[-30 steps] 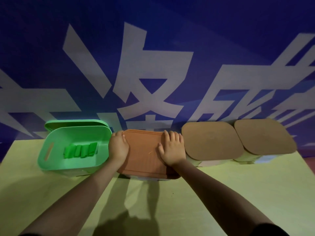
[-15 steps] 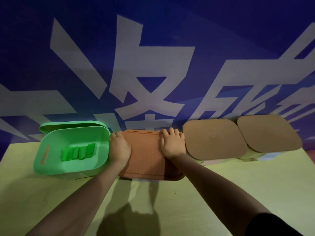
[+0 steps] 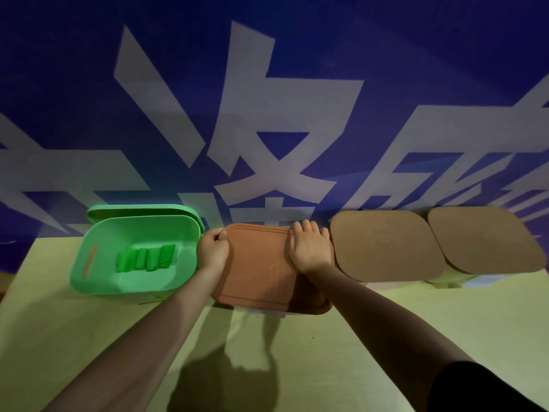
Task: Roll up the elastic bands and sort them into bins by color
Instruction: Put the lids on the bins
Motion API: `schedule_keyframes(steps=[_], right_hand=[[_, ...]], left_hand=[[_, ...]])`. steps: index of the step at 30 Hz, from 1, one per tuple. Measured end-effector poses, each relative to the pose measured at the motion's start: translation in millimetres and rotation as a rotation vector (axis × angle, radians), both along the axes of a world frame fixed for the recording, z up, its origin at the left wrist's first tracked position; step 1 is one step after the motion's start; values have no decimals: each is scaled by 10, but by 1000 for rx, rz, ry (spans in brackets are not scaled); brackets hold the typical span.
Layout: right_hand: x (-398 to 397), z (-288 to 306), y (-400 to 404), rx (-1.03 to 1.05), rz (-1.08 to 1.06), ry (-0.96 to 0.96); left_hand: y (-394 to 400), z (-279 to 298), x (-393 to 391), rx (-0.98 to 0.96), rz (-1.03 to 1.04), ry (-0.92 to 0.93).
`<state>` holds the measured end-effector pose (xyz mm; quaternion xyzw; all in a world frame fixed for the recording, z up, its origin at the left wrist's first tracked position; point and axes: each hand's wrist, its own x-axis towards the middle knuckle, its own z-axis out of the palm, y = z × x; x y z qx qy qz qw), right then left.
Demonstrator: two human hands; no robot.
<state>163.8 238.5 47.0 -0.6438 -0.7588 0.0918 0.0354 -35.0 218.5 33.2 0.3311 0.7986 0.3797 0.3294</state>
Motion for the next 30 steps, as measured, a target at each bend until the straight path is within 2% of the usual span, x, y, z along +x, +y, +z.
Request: schedule_keyframes(steps=[4, 9, 19, 27, 30], right_hand=[[73, 60, -137, 19, -9, -12], [299, 73, -500, 43, 27, 9], [339, -19, -708, -7, -5, 85], [333, 4, -382, -4, 88, 100], [298, 9, -170, 2, 128, 8]], left_hand=[[-224, 21, -14, -88, -123, 137], [-628, -27, 19, -134, -169, 256], [-717, -84, 91, -41, -30, -42], [-689, -68, 181, 23, 141, -70], [-623, 63, 215, -30, 185, -118]])
